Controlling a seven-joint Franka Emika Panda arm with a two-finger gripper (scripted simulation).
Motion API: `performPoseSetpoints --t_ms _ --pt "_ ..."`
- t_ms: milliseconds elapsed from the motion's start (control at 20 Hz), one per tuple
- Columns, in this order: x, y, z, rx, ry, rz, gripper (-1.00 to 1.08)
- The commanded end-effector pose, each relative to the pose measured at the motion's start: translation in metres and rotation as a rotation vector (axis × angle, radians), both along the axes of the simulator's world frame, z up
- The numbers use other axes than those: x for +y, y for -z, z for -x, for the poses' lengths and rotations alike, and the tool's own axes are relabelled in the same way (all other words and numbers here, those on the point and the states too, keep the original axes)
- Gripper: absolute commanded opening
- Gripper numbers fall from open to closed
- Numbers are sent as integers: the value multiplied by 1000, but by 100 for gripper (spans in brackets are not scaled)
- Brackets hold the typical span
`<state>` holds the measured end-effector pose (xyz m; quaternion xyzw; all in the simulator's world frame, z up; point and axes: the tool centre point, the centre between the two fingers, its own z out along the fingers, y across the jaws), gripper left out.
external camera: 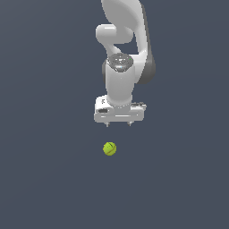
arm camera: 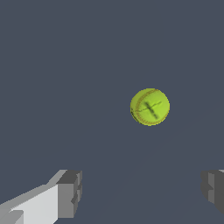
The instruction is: Pick up the object and move it to a goal position.
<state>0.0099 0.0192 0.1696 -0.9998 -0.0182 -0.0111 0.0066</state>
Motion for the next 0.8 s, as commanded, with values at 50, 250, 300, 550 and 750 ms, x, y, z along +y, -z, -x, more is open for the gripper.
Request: performPoseSetpoints --t_ms 50,250,300,550,750 --pt "1 0 0 -1 0 0 100" --pt "13 -9 -6 -20 -9 -8 100" --pt "19 -13 -8 -28 -14 -12 100" --pt "32 -23 -12 -47 -31 -19 100" --pt "29 -20 -13 -43 -19 -18 100"
